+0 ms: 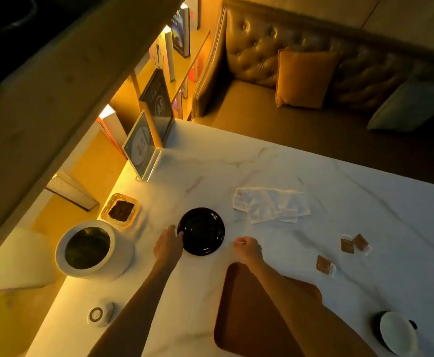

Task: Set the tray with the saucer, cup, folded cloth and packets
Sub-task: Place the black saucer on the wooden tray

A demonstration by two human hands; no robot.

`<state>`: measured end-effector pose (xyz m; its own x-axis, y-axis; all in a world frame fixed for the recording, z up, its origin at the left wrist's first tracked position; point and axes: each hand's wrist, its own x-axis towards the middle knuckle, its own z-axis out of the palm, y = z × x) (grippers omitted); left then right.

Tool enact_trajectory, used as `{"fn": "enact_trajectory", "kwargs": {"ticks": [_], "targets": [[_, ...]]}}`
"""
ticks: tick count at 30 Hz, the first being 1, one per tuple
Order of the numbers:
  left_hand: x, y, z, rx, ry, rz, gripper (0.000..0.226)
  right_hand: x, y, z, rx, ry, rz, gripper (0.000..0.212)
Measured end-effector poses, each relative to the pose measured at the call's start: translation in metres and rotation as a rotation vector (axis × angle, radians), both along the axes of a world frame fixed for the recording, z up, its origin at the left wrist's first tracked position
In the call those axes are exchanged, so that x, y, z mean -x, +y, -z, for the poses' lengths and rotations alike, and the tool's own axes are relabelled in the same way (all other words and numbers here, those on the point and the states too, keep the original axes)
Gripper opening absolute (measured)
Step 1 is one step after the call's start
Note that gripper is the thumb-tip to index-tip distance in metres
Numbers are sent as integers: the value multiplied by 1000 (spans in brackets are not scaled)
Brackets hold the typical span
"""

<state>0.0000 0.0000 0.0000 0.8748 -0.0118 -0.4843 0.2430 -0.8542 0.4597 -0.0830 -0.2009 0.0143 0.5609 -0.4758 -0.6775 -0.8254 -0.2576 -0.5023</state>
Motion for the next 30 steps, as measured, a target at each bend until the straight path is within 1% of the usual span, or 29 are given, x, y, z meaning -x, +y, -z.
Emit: {"fn": "enact_trajectory", "kwargs": {"ticks": [2, 5, 7, 10, 16, 18, 22, 24, 28, 30], "targets": [[-9, -1, 8, 26, 58, -59, 39, -6, 1, 13, -47, 11, 88, 37], [-14, -2, 20, 141, 105, -94, 30, -11, 6, 28, -214, 16, 206, 31], [-13, -2, 27, 208, 116, -116, 27, -16, 9, 36, -266, -20, 247, 32], [-12, -1, 31, 276, 158, -148, 26, -24, 16, 41, -308, -51, 256, 34], [-10, -1, 23, 269, 155, -168, 22, -29, 19, 41, -269, -39, 236, 34], [-3, -1, 19, 293, 155, -182, 19, -22, 15, 36, -280, -72, 230, 33], [18, -6, 4, 333, 138, -170, 14, 6, 2, 20, -320, -153, 220, 30], [36, -13, -2, 348, 131, -140, 11, 30, -7, 14, -352, -175, 260, 27], [84, -31, -8, 368, 155, -55, 9, 97, -23, 9, -362, -156, 340, 23], [111, -38, -5, 364, 194, -17, 9, 130, -27, 11, -330, -125, 361, 24]]}}
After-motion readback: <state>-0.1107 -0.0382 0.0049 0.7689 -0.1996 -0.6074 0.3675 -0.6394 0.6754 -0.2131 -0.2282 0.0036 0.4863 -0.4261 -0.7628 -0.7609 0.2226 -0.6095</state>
